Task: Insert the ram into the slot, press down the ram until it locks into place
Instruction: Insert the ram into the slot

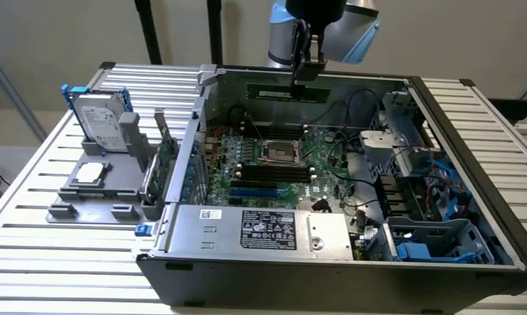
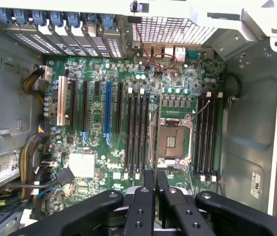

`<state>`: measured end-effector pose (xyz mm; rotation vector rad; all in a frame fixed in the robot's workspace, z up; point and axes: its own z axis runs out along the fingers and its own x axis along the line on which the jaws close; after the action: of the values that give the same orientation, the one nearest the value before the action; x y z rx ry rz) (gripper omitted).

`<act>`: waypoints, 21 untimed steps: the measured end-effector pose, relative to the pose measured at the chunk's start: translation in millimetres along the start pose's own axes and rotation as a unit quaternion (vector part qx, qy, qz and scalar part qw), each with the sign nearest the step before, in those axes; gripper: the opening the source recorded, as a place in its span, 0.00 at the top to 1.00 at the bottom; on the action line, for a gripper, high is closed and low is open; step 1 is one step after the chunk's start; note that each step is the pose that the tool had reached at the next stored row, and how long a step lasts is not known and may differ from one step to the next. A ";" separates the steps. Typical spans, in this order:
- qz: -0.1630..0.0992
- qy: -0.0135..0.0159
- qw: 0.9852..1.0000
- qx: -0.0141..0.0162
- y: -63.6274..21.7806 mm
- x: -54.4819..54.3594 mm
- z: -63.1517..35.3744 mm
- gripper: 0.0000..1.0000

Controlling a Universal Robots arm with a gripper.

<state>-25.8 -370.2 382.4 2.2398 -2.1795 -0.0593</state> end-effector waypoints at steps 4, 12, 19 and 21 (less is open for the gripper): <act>0.000 0.000 1.000 0.000 0.3 0.3 7.4 0.87; -0.007 0.000 1.000 0.000 0.4 4.5 21.9 0.87; -0.014 0.001 1.000 -0.001 1.1 8.3 34.6 0.87; -0.016 0.001 1.000 -0.001 1.8 8.9 38.2 0.87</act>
<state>-28.9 -378.6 344.2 2.2729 -2.1436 -0.0596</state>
